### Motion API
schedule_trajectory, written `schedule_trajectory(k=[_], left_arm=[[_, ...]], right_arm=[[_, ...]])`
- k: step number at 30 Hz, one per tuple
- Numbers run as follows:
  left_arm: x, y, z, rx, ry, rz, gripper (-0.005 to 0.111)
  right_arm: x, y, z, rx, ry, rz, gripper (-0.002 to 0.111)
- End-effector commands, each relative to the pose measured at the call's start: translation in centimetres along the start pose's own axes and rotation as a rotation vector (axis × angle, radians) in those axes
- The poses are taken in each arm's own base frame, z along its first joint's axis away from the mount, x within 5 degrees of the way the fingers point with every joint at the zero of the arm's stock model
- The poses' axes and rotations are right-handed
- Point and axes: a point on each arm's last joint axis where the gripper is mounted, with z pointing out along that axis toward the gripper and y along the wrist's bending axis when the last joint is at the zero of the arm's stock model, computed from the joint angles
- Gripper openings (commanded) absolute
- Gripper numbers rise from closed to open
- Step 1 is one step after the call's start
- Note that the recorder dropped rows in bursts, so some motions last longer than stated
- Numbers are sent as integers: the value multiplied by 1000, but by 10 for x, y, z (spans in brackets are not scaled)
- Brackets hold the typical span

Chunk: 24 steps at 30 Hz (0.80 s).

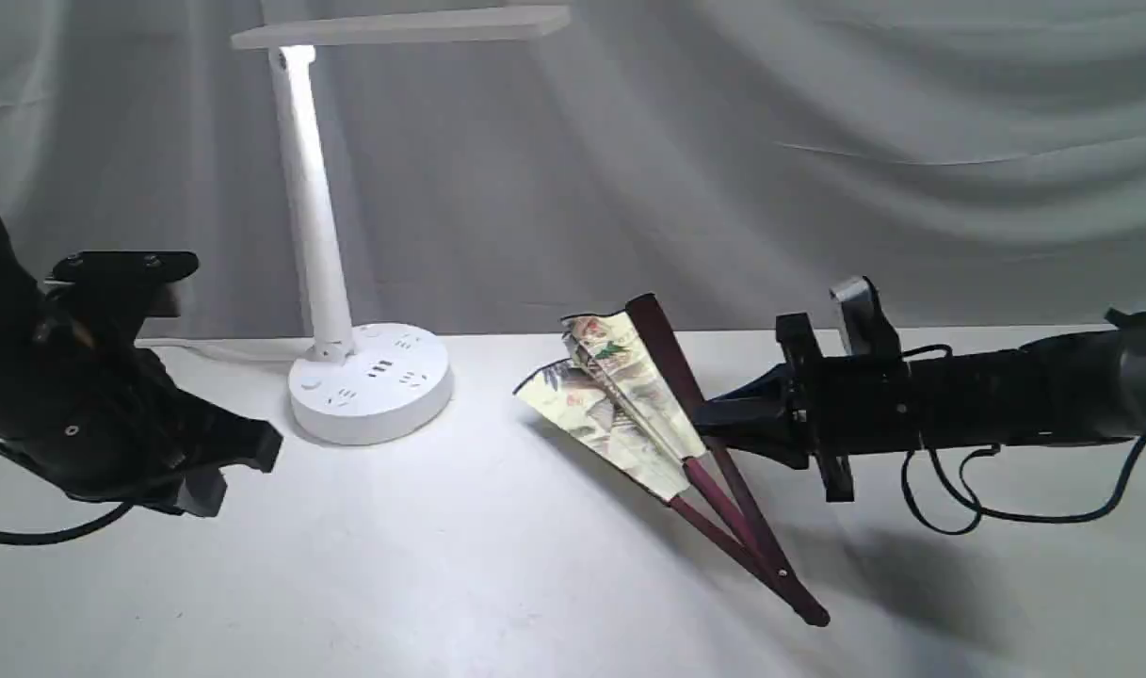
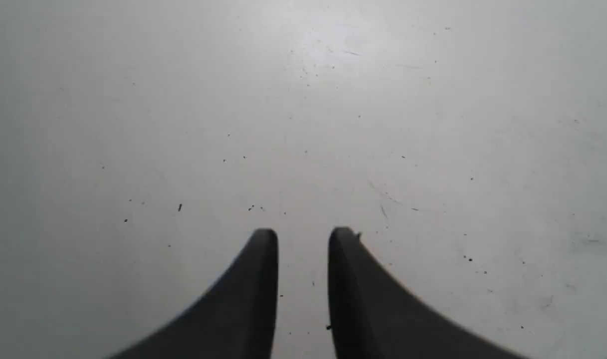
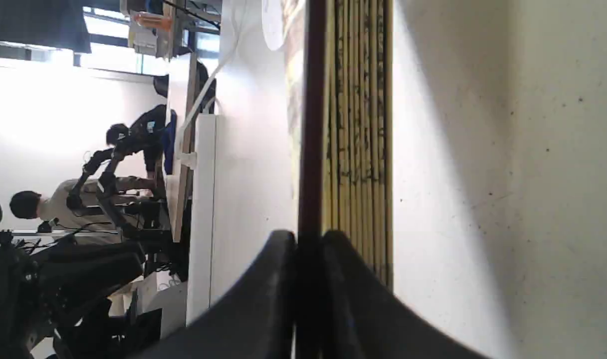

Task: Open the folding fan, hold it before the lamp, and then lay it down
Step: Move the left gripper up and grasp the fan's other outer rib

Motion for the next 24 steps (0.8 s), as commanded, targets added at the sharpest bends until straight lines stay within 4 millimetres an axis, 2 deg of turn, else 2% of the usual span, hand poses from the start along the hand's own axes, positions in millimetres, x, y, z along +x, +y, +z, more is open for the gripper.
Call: schedule_trajectory(k=[1, 8, 16, 21, 24], left_arm=[[-3, -3, -2, 10, -19, 8, 18], [-13, -5, -3, 5, -132, 89, 18], [-13, -33, -2, 28, -180, 222, 18], [-5, -49, -3, 38, -308, 276, 18], [4, -52, -7, 35, -433, 275, 18]], right_arm=[[-3, 3, -4, -35, -16, -10, 0], [-8, 6, -5, -75, -62, 58, 0], [-7, 6, -4, -69, -51, 90, 0], [-5, 7, -4, -50, -28, 80, 0], [-5, 11, -5, -45, -23, 64, 0]])
